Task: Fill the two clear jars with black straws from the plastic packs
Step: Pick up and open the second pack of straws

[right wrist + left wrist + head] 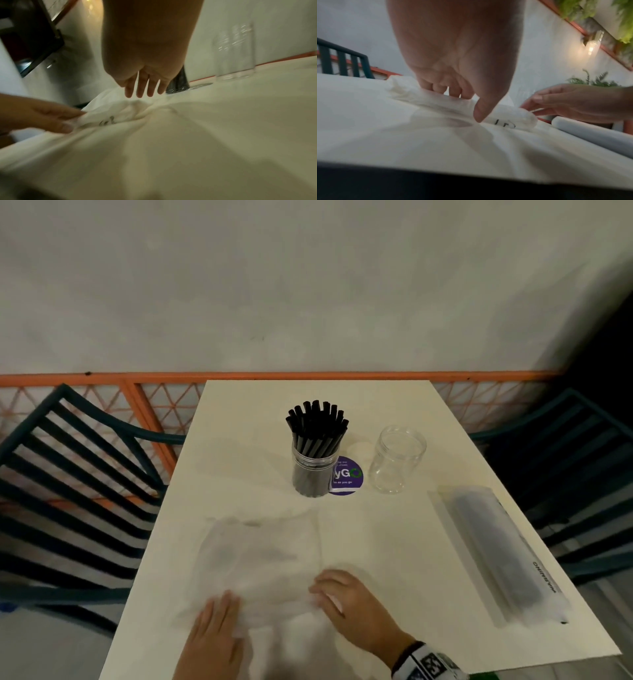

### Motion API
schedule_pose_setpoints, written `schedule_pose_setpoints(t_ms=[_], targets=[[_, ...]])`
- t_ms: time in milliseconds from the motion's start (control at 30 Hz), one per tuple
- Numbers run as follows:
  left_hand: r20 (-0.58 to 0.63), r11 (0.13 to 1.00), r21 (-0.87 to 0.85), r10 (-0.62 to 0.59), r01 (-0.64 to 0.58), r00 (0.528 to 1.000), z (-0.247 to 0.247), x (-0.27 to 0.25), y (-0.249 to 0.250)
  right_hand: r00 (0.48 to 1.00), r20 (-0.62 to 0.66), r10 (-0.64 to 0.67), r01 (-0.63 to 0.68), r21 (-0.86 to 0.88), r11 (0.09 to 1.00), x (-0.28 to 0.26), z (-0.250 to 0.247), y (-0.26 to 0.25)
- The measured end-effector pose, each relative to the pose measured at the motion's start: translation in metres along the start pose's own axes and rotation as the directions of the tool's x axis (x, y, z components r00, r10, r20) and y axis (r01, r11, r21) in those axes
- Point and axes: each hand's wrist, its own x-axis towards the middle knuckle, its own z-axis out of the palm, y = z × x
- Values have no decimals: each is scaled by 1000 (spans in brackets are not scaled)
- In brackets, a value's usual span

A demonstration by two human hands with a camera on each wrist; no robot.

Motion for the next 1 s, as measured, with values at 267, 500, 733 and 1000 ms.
schedule_pose_setpoints(t_ms=[267, 500, 733, 1000], targets=[[-26, 976, -75, -205, 202, 978, -70, 31, 81, 670, -601, 435, -607, -108, 787, -45, -134, 120], [-13, 966, -256, -43, 38, 999, -67, 73, 168, 457, -312, 833, -852, 115, 511, -83, -186, 180], [96, 886, -458, -28, 69, 995, -30, 127, 221, 851, -122, 510, -524, -176, 833, -68, -183, 179], [270, 629, -632, -370, 453, 889, -12, 160, 250, 956, -156, -247, 90, -648, 756, -54, -157, 161]])
